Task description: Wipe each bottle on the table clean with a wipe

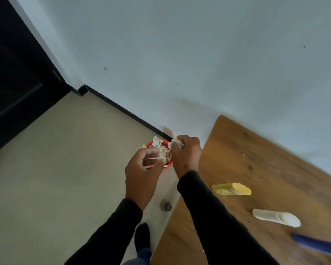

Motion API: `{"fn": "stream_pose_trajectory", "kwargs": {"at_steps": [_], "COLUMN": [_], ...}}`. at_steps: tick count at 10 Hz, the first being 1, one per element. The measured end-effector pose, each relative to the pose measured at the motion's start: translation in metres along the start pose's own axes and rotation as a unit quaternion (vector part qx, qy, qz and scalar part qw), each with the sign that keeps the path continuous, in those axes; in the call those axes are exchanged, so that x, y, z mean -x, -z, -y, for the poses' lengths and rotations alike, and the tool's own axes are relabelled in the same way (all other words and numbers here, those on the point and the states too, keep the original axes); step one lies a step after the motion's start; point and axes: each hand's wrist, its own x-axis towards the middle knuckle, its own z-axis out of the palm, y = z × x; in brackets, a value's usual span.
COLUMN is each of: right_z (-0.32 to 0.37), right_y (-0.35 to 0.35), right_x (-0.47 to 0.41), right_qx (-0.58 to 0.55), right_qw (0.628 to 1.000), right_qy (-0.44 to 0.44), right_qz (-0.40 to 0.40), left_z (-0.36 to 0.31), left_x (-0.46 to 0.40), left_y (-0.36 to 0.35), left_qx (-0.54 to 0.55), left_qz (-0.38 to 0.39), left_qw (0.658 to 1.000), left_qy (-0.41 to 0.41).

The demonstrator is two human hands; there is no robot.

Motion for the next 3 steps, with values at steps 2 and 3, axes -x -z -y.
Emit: {"fn": "stream_pose_trajectory", "kwargs": {"at_steps": [2, 3], "right_z": [-0.008, 0.001], "right_y": [-0.034, -0.02], "right_x": [-0.052, -0.049], "right_qx": [0.079, 0.05], "right_qw": [0.985, 0.988], "right_qy": [-0.087, -0.093], "right_qz": [0.123, 0.113], "left_z": [0.004, 0.012], "left_x": [-0.026, -0.032], "left_y": [0.008, 0.019], "left_qx": [-0.012, -0.021], "left_qz": [0.01, 0.02], "left_qw": [1.0, 0.999], "left_qy": [0.015, 0.032]}}
